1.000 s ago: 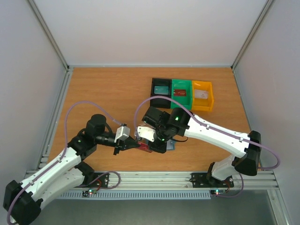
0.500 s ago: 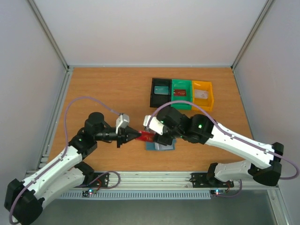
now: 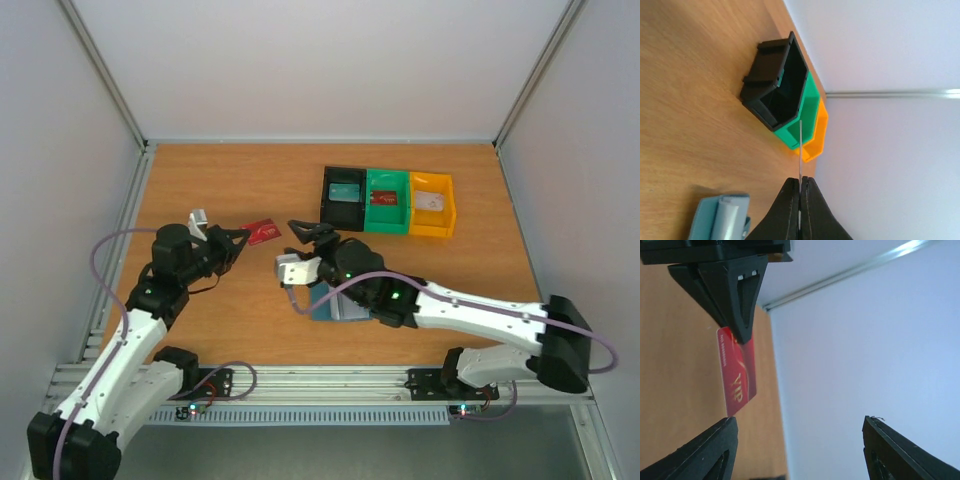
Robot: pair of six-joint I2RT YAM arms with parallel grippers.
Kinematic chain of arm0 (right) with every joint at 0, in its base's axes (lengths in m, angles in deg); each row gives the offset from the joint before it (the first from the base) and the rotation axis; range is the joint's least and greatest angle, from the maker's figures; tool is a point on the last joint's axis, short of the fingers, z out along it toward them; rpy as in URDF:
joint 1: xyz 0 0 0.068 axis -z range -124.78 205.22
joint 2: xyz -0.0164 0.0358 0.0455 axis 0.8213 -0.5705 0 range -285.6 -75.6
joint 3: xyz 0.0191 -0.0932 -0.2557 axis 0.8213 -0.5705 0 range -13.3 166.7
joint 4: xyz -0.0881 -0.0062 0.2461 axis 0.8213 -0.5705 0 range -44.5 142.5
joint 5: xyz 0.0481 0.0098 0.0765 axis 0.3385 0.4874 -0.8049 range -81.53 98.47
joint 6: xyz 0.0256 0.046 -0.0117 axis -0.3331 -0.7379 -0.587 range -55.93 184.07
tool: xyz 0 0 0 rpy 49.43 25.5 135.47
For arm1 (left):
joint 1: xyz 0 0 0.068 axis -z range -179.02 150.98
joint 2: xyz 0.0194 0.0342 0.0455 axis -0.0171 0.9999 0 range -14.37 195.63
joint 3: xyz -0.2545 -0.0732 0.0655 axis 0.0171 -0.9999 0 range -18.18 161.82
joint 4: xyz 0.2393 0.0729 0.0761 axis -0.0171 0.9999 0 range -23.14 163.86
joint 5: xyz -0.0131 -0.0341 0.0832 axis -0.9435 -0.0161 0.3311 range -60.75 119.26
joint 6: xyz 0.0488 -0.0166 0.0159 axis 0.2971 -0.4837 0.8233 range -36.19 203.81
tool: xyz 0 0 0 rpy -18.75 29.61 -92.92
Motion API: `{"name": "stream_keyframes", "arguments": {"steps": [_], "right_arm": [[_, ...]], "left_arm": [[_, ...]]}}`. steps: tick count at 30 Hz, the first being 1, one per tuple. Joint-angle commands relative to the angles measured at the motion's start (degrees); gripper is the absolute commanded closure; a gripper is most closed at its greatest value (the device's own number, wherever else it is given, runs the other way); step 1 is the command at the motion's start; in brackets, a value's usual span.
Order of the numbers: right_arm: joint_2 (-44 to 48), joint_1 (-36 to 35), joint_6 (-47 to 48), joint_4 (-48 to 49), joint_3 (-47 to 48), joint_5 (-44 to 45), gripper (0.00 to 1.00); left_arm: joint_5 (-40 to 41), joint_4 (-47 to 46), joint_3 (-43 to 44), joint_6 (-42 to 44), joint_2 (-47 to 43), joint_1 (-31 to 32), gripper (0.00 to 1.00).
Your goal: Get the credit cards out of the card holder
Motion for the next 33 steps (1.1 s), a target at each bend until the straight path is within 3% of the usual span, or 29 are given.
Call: {"name": "stream_keyframes", "arguments": {"steps": [1, 4, 9, 19, 21, 24, 26, 33], "right_arm": [[-6.68, -0.49, 16.36, 27.56, 0.28, -3.59, 0.31], [-11.43, -0.49, 18.54, 30.93, 0.78, -5.65, 0.29], [-15.66, -0.23, 20.14, 32.03, 0.48, -7.14, 0.17], [-21.27, 1.18, 21.57, 32.65, 3.05, -7.87, 0.15], [-22.14, 1.71, 20.90, 33.03, 4.24, -7.47, 0.23], [-22.43, 2.38, 19.21, 32.45, 5.48, -7.67, 0.47], [-22.46, 2.58, 19.13, 30.60, 6.19, -7.98, 0.56], [-24.57, 3.32, 19.67, 28.00, 8.21, -7.15, 0.65]], "left_arm": [[2.89, 3.00, 3.33, -13.08, -3.21, -1.18, 1.00], [2.84, 3.48, 2.90, -15.69, -4.52, -1.51, 1.00], [2.20, 2.54, 2.12, -19.58, -6.96, -2.47, 1.00], [1.38, -1.93, 1.17, -19.43, -8.13, -3.32, 1.00], [1.19, -1.54, 1.05, -19.44, -8.01, -3.32, 1.00], [1.09, -1.04, 0.95, -19.51, -7.51, -3.32, 1.00], [0.87, -1.45, 1.03, -19.49, -7.23, -3.32, 1.00], [0.69, -1.53, 0.29, -19.94, -7.24, -3.32, 1.00]]}}
